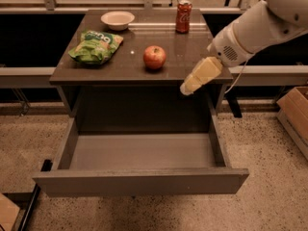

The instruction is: Place apple into top drawer

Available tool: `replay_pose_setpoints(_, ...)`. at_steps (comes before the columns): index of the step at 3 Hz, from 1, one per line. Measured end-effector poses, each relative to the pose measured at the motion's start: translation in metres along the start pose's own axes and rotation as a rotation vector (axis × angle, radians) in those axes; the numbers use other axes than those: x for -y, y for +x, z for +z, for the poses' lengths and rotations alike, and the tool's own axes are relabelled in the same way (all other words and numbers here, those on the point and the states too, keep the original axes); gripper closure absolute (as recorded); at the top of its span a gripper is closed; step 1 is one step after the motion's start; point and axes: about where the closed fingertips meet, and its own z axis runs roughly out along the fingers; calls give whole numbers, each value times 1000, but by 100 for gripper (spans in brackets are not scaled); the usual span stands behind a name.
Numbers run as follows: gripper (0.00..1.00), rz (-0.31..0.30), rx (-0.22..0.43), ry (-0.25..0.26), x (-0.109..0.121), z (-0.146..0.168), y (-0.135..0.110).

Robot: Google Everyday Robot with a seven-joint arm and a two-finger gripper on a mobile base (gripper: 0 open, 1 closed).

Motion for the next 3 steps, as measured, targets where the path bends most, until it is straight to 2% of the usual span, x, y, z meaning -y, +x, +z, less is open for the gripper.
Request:
replay_pose_setpoints(1,0,29,50,6,18,38,-26)
replay_pose_setpoints(2,0,32,99,-9,35,69,-51)
replay_pose_setpoints(3,0,33,108,-11,39,74,-56)
